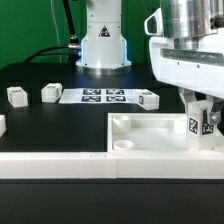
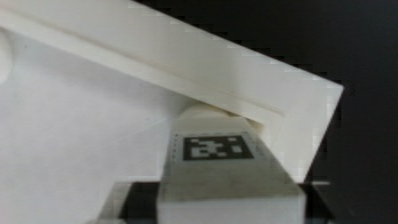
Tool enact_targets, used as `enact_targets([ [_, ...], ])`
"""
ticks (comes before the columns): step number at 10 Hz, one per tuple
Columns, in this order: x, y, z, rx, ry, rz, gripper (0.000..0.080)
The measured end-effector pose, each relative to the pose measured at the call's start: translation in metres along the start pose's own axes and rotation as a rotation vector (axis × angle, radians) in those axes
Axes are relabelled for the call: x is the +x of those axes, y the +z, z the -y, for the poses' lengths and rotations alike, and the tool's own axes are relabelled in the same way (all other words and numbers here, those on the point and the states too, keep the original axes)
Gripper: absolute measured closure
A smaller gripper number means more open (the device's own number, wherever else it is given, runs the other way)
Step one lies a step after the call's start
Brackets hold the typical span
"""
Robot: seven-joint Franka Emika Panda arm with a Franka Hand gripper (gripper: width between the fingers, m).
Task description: Assemble square table
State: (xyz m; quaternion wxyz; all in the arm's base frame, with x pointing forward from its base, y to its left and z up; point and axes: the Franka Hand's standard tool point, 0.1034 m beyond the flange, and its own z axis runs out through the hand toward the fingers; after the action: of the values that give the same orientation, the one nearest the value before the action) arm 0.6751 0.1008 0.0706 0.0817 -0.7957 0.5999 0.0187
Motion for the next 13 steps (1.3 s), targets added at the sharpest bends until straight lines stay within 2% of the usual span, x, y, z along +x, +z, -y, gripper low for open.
enact_targets([
  [5, -0.001, 0.000, 0.005, 0.016, 0.661, 0.027, 0.0511],
  [9, -0.002, 0.000, 0.005, 0.020, 0.699, 0.014, 0.0511],
  [10, -0.002, 0.000, 0.005, 0.020, 0.696, 0.014, 0.0339],
  [11, -0.002, 0.000, 0.005, 0.020, 0.695, 0.014, 0.0216],
  [12, -0.005, -0.002, 0.006, 0.022, 0.686, 0.015, 0.0162],
  [13, -0.011, -0.009, 0.007, 0.028, 0.667, 0.020, 0.0162],
])
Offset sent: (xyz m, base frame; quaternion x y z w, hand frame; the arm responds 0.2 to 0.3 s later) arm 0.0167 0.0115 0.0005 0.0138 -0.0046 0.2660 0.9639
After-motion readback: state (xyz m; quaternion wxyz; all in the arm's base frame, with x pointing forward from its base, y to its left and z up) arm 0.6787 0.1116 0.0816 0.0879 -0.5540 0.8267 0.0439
